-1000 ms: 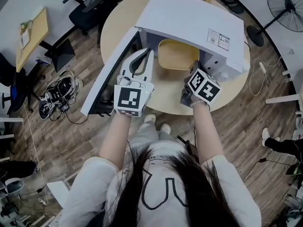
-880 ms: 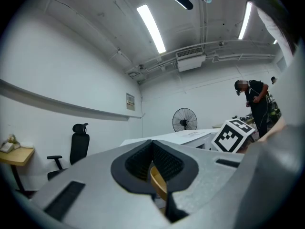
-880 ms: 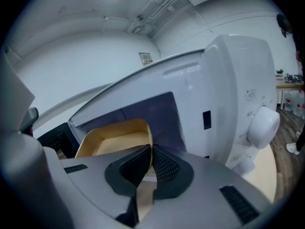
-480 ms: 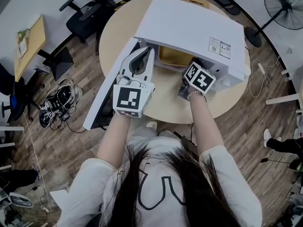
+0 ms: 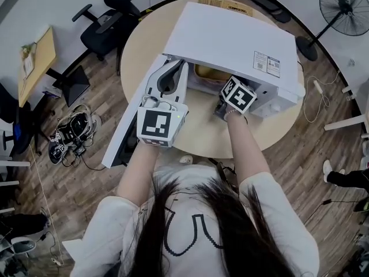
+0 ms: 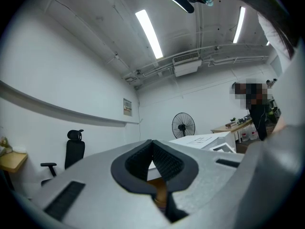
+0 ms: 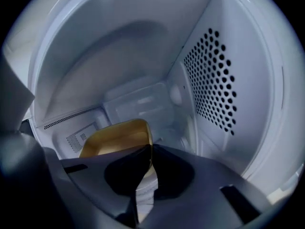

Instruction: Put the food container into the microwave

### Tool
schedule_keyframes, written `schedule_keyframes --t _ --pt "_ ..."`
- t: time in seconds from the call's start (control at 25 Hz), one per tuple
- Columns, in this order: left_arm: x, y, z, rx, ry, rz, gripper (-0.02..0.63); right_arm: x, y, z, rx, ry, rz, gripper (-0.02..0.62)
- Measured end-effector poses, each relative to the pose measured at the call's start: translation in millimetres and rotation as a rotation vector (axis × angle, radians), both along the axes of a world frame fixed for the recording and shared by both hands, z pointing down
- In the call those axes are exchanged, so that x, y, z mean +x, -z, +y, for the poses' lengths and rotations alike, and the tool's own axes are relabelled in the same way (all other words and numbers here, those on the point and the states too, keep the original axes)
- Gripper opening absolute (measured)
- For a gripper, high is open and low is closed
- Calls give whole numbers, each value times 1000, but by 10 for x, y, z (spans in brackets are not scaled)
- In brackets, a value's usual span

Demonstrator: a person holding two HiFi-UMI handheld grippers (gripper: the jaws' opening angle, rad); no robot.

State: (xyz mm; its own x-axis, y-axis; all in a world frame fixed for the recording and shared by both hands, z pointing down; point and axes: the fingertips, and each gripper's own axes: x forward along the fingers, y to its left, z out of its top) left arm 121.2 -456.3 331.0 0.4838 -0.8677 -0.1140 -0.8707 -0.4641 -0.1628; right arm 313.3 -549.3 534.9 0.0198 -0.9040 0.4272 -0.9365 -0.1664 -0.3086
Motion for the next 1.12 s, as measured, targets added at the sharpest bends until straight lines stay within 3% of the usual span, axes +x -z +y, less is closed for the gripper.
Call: schedule_keyframes --t 0.64,0.84,1.12 --pt "26 45 -51 28 -69 -7 8 76 -9 14 50 -61 119 40" --pt "62 36 -18 23 -99 -6 8 3 94 100 78 -29 143 85" --pt "88 -2 70 7 -112 -4 8 -71 265 402 82 20 147 91"
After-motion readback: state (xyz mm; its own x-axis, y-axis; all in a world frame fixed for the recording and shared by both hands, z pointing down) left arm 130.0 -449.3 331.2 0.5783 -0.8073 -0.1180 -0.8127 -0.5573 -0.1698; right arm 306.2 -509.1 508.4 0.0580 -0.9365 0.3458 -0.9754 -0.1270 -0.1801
